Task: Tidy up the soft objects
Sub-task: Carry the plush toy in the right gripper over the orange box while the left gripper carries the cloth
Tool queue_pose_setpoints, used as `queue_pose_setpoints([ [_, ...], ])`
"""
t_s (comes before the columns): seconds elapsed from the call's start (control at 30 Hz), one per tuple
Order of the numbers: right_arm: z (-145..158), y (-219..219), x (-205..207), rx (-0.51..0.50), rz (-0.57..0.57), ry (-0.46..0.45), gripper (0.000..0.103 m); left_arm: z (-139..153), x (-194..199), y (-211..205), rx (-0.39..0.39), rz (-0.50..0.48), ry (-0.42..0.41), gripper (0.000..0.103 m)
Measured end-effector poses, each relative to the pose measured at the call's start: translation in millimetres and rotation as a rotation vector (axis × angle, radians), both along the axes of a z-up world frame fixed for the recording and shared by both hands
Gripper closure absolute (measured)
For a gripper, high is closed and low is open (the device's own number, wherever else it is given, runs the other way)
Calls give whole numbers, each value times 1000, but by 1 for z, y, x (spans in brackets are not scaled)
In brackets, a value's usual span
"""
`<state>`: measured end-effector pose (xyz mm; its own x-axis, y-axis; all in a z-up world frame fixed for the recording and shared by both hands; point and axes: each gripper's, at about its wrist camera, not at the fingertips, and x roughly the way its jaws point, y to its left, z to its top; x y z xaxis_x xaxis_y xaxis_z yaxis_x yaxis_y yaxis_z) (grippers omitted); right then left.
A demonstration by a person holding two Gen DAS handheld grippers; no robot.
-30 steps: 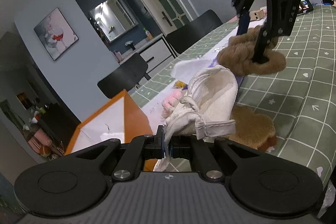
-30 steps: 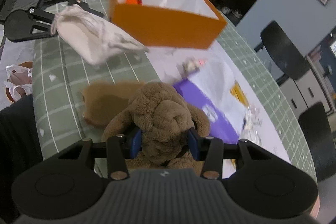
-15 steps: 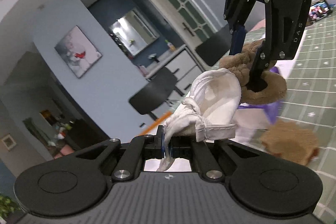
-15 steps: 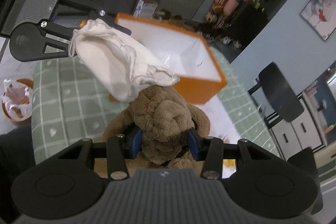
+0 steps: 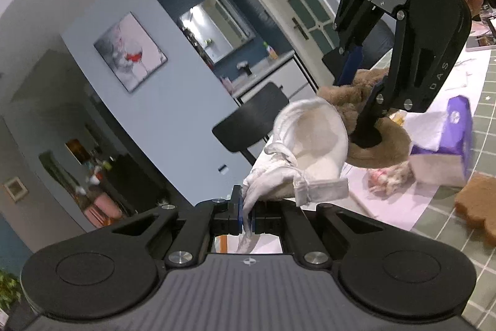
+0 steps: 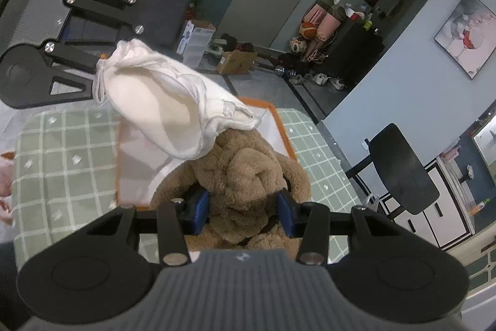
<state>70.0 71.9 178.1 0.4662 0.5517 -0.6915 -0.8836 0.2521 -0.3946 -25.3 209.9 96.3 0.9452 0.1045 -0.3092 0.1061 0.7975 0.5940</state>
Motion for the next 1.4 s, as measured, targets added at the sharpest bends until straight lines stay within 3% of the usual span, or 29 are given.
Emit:
queue_pose_setpoints([
  [0.3, -26, 57, 33, 14, -31, -26, 57, -15, 40, 49, -111, 37, 124, 98],
  [0.6, -66, 115, 58, -47, -48, -8, 57, -40, 70, 70, -128, 95, 243, 98],
  [0.9, -102, 139, 72, -92, -47, 17, 57, -63, 81, 75, -91, 109, 346, 98],
  [1.07, -123, 149, 79, -142, -46, 50, 56, -79, 87, 69, -25, 116, 411, 98],
  [1.4, -156, 151, 81, -234, -30, 156, 56, -90, 83, 62, -23, 60, 555, 98],
])
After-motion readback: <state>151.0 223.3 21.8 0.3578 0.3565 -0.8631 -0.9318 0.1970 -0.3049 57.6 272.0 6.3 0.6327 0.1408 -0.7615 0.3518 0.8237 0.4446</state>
